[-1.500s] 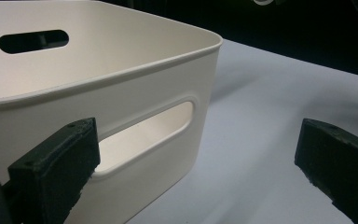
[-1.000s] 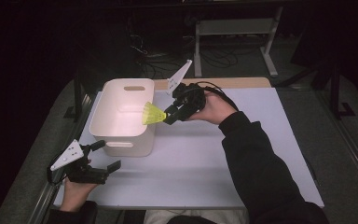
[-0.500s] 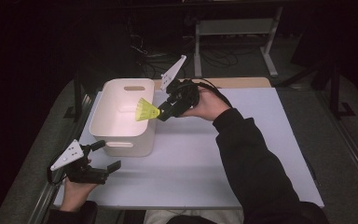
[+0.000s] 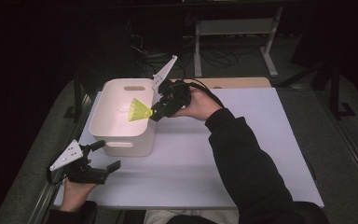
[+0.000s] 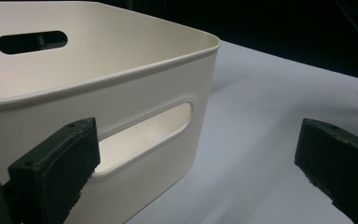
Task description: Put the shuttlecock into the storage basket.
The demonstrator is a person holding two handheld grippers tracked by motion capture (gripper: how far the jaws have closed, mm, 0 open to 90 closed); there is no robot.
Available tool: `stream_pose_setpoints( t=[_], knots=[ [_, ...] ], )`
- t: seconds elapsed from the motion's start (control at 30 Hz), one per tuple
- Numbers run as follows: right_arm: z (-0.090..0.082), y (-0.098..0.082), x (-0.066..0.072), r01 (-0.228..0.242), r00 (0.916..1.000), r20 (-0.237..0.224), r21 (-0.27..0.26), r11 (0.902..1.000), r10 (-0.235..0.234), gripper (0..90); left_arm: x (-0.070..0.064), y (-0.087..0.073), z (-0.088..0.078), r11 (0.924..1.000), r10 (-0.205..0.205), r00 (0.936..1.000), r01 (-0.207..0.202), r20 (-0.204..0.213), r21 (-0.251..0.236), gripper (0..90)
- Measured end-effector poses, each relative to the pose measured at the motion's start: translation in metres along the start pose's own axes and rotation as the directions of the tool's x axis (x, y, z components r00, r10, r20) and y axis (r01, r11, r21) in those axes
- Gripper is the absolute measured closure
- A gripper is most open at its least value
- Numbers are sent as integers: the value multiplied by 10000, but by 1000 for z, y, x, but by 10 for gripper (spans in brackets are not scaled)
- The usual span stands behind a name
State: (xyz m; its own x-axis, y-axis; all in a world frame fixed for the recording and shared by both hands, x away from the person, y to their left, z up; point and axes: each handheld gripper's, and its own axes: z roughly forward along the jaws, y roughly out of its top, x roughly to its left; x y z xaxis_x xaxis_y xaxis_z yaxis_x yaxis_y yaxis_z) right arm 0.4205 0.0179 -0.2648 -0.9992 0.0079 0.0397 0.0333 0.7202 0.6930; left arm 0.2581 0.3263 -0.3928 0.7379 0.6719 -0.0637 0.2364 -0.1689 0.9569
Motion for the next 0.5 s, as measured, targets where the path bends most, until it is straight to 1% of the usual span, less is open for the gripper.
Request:
stream_pose_setpoints(
  t=[0.1,0.27,0.5],
  knots=[
    [2,3,-1,39,10000,1,3,10000,-39,623,0,0,0,10000,18,10000,-18,10,7,0],
    [4,6,-3,-114,9999,-2,-25,9999,114,623,1,0,0,10000,21,10000,-21,-4,-13,0],
    [7,8,-6,-181,9998,-66,-112,9998,180,623,1,0,0,10000,7,10000,-7,17,11,0]
  ],
)
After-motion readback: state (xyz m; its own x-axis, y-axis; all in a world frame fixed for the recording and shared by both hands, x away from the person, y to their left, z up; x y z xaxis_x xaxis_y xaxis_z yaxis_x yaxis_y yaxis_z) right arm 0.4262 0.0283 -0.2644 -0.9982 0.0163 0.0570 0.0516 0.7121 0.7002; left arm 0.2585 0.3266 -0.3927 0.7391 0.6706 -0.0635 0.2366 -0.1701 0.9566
